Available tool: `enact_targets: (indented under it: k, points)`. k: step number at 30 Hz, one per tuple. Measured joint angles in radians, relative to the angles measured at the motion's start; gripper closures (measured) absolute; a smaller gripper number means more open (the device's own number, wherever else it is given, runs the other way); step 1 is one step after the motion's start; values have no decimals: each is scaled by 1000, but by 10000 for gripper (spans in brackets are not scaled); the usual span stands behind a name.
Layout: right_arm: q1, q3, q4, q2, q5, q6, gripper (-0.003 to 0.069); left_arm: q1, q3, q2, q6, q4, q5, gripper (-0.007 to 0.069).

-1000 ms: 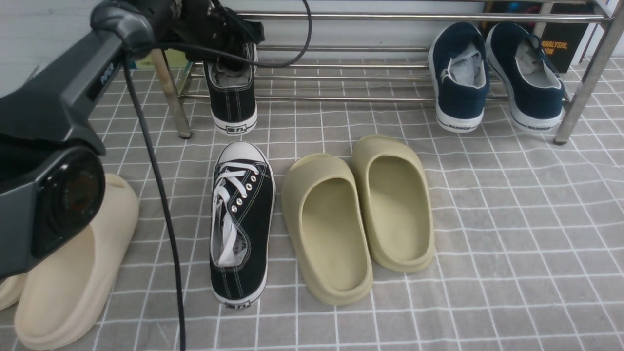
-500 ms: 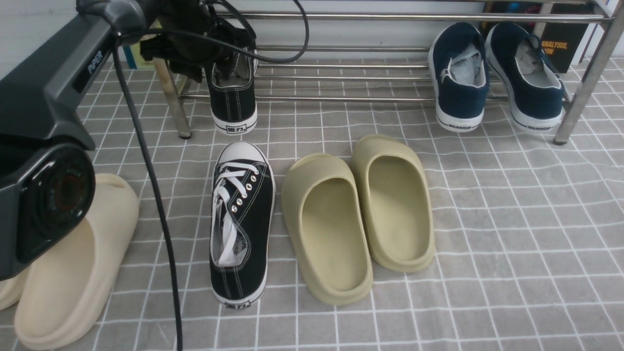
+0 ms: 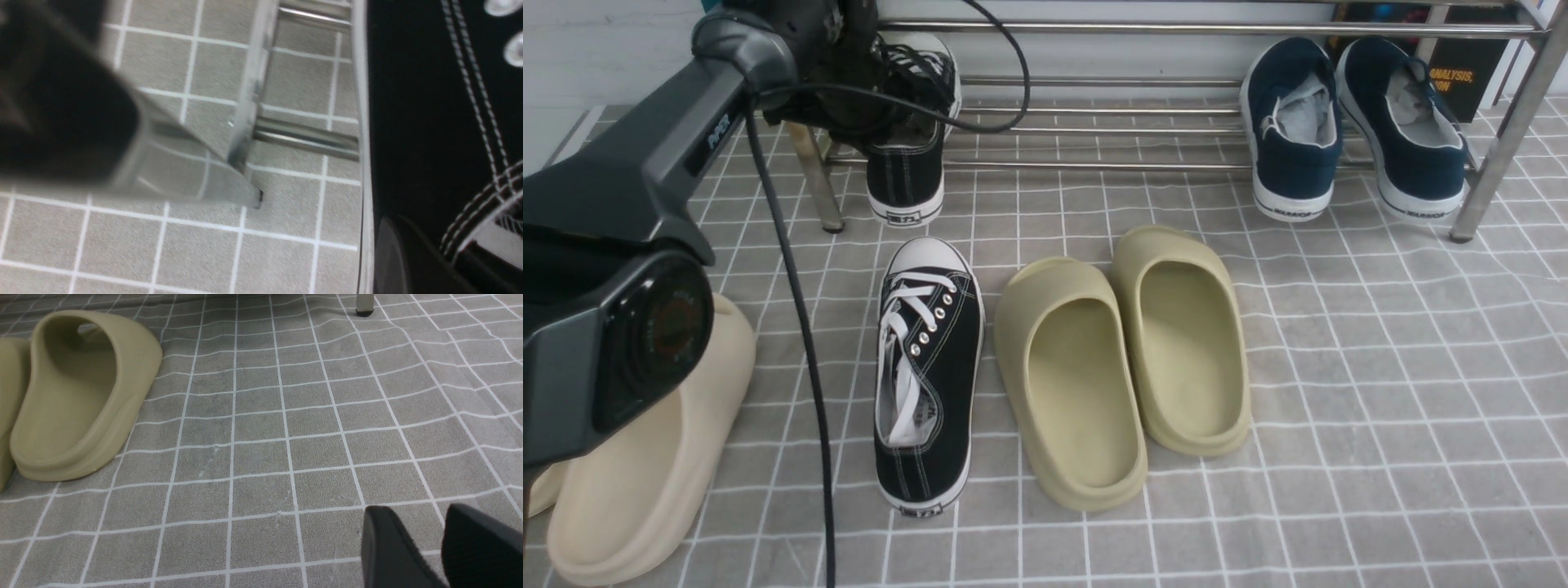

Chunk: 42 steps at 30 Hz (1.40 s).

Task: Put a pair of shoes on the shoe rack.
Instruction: Use the left arm to put a shoe into the shoe rack, then use the left arm to grab the shoe closest to it

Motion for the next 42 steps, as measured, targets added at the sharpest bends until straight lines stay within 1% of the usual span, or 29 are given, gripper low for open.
enact_targets:
  k: [5,9,12,14,17,20,22,23,25,26,28,29,33,35,36,38,42]
  points:
    - [0,0,0,0,0,0,420,0,1,0,-19,17,-52,638]
    - [0,0,0,0,0,0,420,0,3,0,-61,23,-105,638]
    - [0,0,0,0,0,0,420,-2,6,2,-134,23,-160,638]
    - [0,0,0,0,0,0,420,-3,6,3,-155,25,-175,638]
    - [0,0,0,0,0,0,420,-5,6,7,-196,38,-215,605]
    - [0,0,0,0,0,0,420,-5,6,8,-208,45,-258,457]
    - [0,0,0,0,0,0,420,-5,6,8,-208,41,-255,375]
    - [0,0,0,0,0,0,420,-5,6,8,-206,26,-247,316]
    - [0,0,0,0,0,0,420,-5,6,4,-195,12,-235,274]
    - [0,0,0,0,0,0,420,-5,6,-15,-160,-16,-183,218]
    - [0,0,0,0,0,0,420,-4,6,-57,-114,-52,-98,188]
    - [0,0,0,0,0,0,420,-3,6,-62,-110,-52,-90,188]
    - [0,0,0,0,0,0,420,-3,-1,-186,-13,-118,77,181]
    - [0,0,0,0,0,0,420,-3,-2,-208,6,-128,122,183]
    - [0,0,0,0,0,0,420,-3,-3,-232,42,-147,193,190]
    - [0,0,-1,0,0,0,420,-3,2,-246,73,-182,222,202]
    - [0,0,-1,0,0,0,420,-11,144,-339,152,-332,240,263]
